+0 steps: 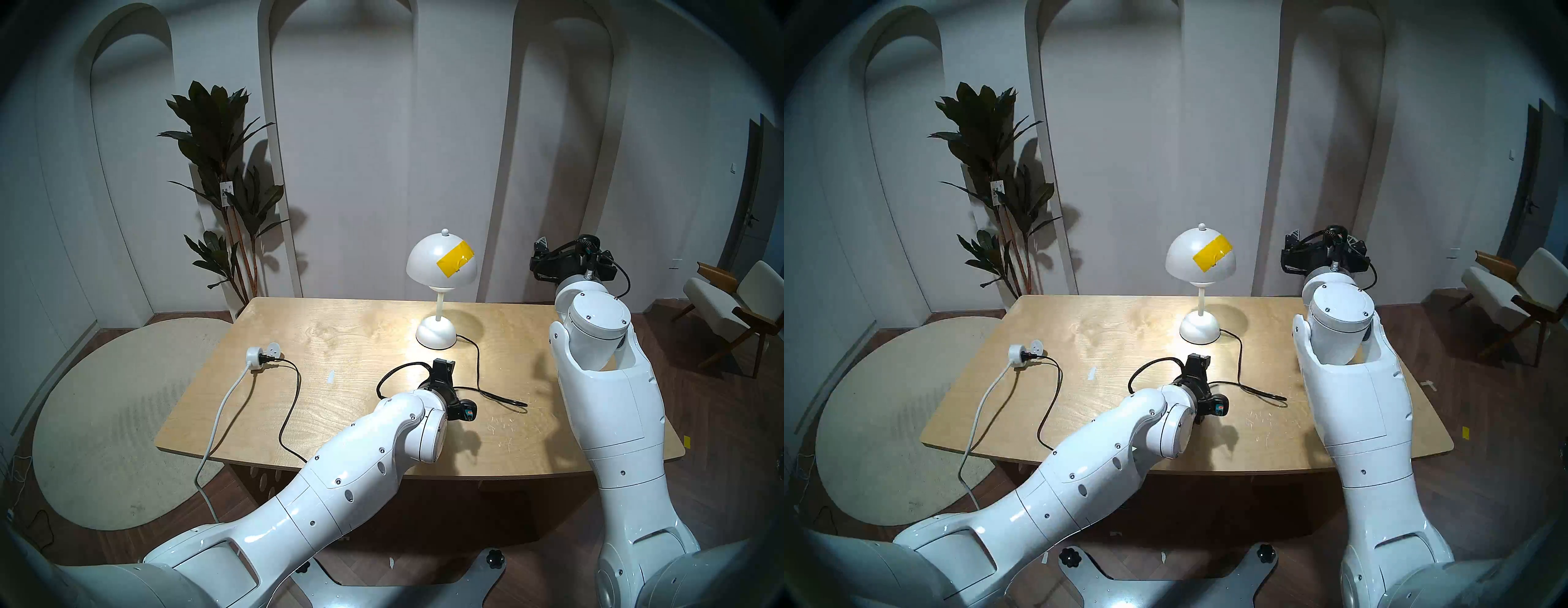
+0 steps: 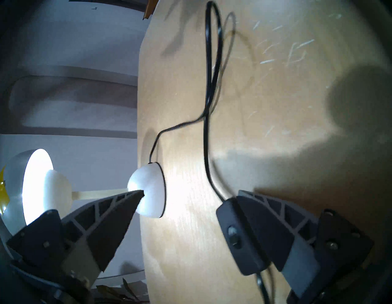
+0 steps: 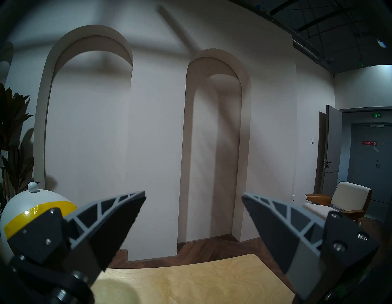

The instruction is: Turn on the table lamp by pressing the switch

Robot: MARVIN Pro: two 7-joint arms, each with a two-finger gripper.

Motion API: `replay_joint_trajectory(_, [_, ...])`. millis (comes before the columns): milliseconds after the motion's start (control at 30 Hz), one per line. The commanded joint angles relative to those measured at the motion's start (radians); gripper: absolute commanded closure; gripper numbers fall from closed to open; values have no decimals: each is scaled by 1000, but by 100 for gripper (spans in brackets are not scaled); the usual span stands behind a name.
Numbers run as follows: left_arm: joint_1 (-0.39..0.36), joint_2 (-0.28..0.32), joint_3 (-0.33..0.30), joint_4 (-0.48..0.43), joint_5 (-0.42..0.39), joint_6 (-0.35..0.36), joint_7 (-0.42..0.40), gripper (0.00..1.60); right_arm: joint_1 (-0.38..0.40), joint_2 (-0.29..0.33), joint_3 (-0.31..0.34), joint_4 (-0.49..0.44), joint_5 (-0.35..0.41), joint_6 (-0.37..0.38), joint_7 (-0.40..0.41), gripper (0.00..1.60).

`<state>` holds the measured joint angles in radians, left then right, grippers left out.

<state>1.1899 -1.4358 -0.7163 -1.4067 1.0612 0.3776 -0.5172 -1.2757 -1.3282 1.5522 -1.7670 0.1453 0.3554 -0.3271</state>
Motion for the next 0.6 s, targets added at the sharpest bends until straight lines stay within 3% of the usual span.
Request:
replay_joint_trajectory(0, [4,-10,-14,-14,11,16,62,0,13,2,2,-20,-1,-10,0,0])
replay_joint_trajectory(100, [-1,-12,-29,-25,10,30,73,0,13,3,1,-20,0,-10,-2,0])
replay_joint_trajectory(233, [8,-36,-96,-60,-57,55,59,0,14,5,0,-20,2,-9,-3,0])
replay_joint_trajectory(333, [28,-81,-173,-105,-157,81,35,0,14,6,-1,-18,3,-8,-4,0])
replay_joint_trajectory(567, [49,-140,-288,-196,-339,123,-12,0,15,9,-4,-16,7,-7,-7,0])
